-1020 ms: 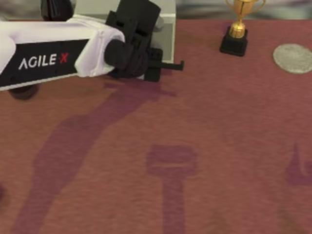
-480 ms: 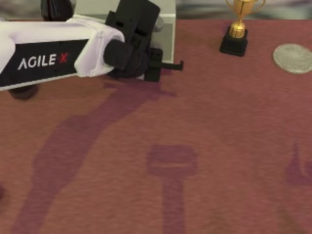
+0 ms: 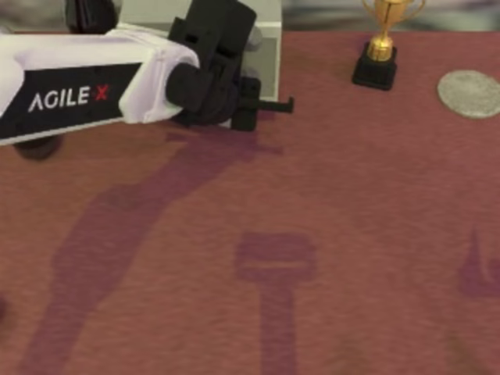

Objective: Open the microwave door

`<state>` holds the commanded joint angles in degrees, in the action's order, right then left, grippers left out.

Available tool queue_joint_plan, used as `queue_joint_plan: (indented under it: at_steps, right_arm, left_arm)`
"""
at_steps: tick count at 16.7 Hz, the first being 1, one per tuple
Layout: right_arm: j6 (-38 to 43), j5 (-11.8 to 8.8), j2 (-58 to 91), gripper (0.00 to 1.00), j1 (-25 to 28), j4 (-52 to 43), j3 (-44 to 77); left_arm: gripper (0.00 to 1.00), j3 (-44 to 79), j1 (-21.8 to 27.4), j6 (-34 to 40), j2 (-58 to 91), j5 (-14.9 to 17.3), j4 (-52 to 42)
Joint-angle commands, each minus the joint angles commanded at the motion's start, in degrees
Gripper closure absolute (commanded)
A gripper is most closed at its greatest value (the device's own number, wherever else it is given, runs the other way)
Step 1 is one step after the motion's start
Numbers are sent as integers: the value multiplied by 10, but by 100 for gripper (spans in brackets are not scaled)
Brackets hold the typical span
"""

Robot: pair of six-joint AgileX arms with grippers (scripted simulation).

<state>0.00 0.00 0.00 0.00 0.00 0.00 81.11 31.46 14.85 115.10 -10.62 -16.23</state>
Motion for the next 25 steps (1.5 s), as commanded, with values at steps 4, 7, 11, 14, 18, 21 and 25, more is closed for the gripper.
queue_joint_plan:
  at_steps: [4,7,11,14,18,21,25]
  right_arm:
    - [0,0,0,0,0,0,0]
    - [0,0,0,0,0,0,0]
    - [0,0,0,0,0,0,0]
    - [0,0,0,0,0,0,0]
    - [0,0,0,0,0,0,0]
    - [0,0,0,0,0,0,0]
    - [0,0,0,0,0,0,0]
  left_arm:
    - [100,0,0,0,0,0,0]
    - [100,-4,3,-3,-1,7,1]
    - [100,-26,-7,-27,-21,24,16]
    - [100,-32,-8,-32,-21,26,16]
    - [100,-32,-8,-32,-21,26,16]
    - [100,-32,-8,-32,-21,26,16]
    - [100,-32,-8,-32,-21,26,16]
